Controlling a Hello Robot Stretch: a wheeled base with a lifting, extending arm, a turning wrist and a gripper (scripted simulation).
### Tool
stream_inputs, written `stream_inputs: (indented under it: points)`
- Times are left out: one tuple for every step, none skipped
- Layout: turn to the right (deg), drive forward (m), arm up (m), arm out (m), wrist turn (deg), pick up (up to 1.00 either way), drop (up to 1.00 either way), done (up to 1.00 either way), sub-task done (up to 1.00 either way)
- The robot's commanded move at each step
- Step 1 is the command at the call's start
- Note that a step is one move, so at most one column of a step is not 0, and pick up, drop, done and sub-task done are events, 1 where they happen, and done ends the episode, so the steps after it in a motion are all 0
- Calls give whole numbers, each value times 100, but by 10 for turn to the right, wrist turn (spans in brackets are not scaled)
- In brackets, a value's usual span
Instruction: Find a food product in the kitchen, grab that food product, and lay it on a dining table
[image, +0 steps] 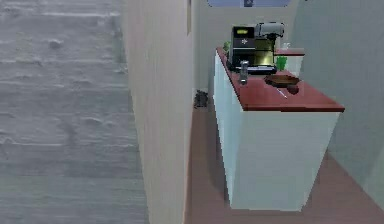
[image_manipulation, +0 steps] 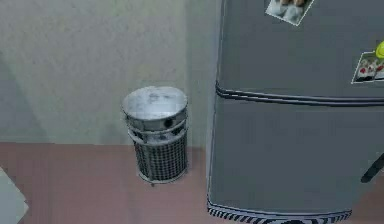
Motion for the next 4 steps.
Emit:
stream_inputs:
  points:
    - [450,0,0,0,0,0,0,0,0]
    - [270,0,0,0,0,0,0,0,0]
    - [0,45,0,0,0,0,0,0,0]
    - [-450,0,0,0,0,0,0,0,0]
